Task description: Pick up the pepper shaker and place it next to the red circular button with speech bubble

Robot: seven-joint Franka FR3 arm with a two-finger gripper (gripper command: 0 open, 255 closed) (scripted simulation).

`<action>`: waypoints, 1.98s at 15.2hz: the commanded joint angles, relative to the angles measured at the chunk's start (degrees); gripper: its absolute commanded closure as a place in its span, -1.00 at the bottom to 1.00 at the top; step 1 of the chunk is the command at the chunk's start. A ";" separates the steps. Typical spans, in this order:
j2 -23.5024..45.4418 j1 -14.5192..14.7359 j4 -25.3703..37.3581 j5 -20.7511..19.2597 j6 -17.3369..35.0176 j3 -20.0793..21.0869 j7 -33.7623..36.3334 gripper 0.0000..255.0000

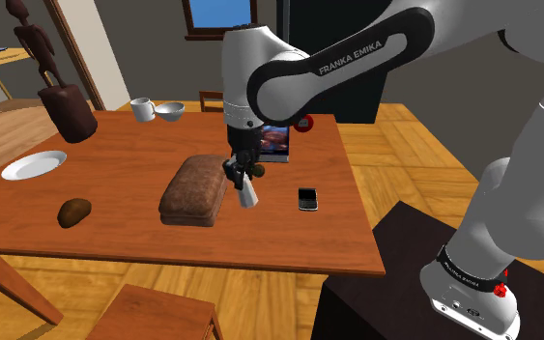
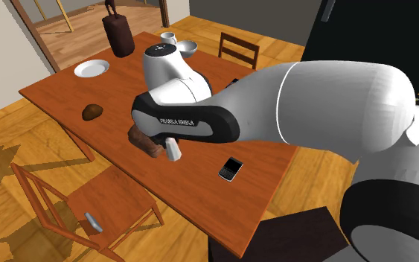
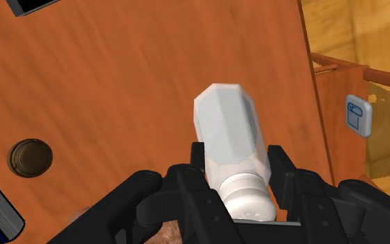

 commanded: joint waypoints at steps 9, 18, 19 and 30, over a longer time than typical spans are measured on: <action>-1.79 -0.17 5.70 0.61 -7.43 -0.15 -0.42 1.00; -3.59 -2.90 6.92 1.64 -10.53 -3.01 -6.25 1.00; -3.80 -3.56 6.69 1.81 -10.56 -3.73 -7.68 1.00; -2.36 -10.64 8.56 2.62 -11.72 -11.39 -22.64 1.00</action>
